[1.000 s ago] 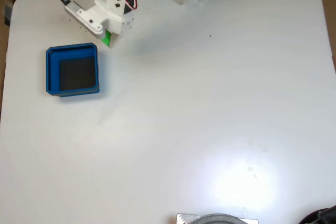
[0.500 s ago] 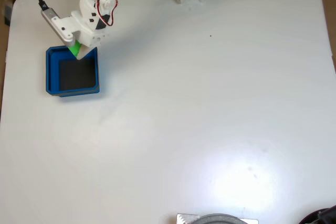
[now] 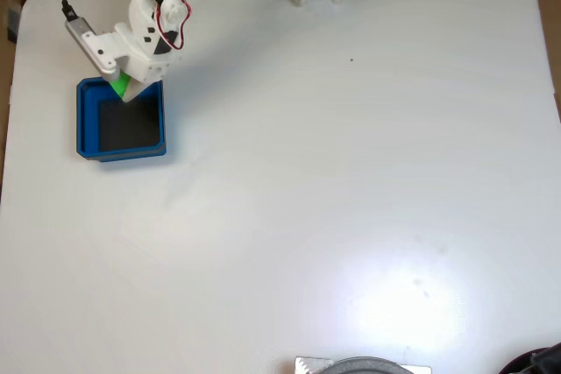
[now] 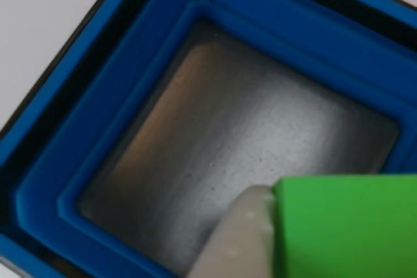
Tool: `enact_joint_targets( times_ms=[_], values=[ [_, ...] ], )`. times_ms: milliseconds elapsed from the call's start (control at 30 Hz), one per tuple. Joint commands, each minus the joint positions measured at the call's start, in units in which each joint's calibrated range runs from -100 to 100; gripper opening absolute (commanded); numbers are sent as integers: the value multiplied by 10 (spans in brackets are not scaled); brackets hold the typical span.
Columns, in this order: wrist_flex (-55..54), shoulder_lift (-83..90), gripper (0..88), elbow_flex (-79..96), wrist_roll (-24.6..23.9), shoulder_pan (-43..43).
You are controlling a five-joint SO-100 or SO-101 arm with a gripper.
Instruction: Pick up green cube and drop it in the blue box
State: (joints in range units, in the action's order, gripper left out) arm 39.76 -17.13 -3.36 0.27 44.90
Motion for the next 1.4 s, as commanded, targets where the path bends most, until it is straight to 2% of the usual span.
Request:
enact_joint_targets(
  times_ms=[0,267,567,1367],
  values=[
    [-17,7,38,-34,1,-7],
    [-19,7,38,-34,1,-9],
    [-126,-51,38,-34,1,-13],
    [-125,-52,48,-27,1,-8]
  ],
)
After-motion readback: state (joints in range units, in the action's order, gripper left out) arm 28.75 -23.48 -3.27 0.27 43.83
